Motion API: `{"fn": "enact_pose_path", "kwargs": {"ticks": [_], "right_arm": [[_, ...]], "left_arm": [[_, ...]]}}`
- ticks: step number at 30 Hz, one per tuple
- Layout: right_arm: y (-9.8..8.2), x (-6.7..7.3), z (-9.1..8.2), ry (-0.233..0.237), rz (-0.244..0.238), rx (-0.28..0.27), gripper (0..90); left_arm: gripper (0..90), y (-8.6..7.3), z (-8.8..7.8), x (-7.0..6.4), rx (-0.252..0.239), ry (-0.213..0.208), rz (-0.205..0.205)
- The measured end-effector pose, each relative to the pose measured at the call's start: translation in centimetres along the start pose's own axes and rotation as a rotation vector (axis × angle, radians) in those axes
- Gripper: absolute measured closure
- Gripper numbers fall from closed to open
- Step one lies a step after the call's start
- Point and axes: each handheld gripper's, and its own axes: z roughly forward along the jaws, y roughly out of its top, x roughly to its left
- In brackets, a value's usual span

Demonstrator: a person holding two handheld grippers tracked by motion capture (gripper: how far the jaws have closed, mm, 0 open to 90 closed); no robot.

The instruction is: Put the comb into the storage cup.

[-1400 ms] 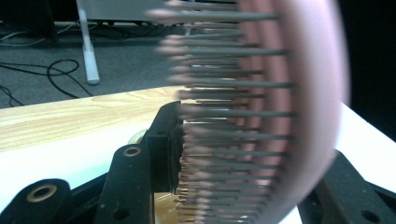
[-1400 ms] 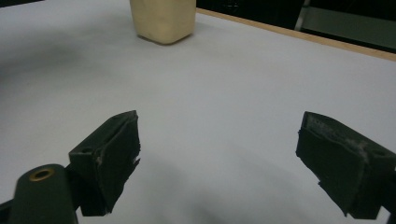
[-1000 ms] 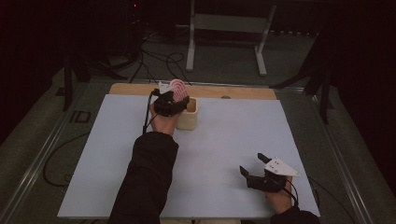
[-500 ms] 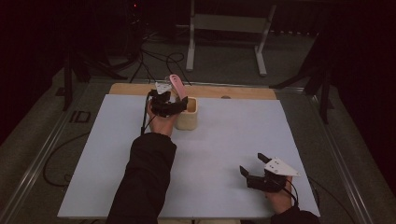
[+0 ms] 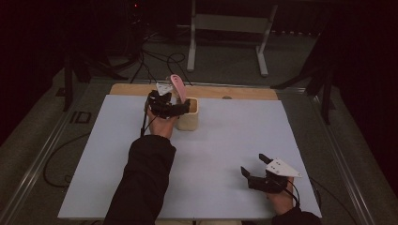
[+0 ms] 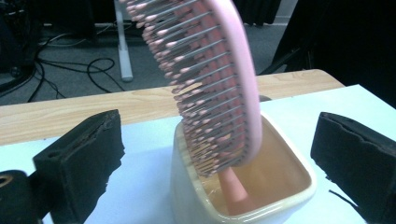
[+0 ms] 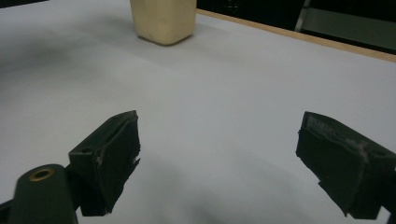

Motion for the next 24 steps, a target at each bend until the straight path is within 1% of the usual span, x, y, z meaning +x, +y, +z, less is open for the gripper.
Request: {"fn": "enact_pose_path", "kwargs": {"ticks": [3,9,12,15,17,19,22,24], "right_arm": [[0.0,0.0,0.0,0.000,0.001,-0.001,13.1],[0.0,0.0,0.0,0.000,-0.001,-0.001,13.1],[0.0,0.0,0.0,0.000,0.001,0.000,13.0],[0.0,0.0,0.0,0.000,-0.002,0.000,13.1],[0.0,0.0,0.0,0.000,-0.001,-0.001,13.1],[0.0,0.0,0.0,0.000,0.001,0.000,13.0],[0.0,0.0,0.0,0.000,-0.001,0.001,13.0],[0.0,0.0,0.0,0.000,-0.002,0.001,13.1]], "left_arm": [[1.3,0.0,-0.2,0.0,-0.002,-0.006,0.000],[0.4,0.1,-0.9,-0.2,-0.010,-0.009,0.034],[0.3,0.0,-1.3,-0.2,-0.017,-0.013,0.028],[0.3,0.0,-1.7,-0.1,-0.018,-0.009,0.028],[0.3,-0.1,-1.9,0.1,-0.011,-0.003,0.030],[0.3,-0.2,-2.2,0.2,-0.006,-0.007,0.028],[0.3,-0.3,-2.6,0.2,-0.003,-0.007,0.039],[0.3,-0.4,-2.8,0.2,0.001,-0.011,0.053]]}}
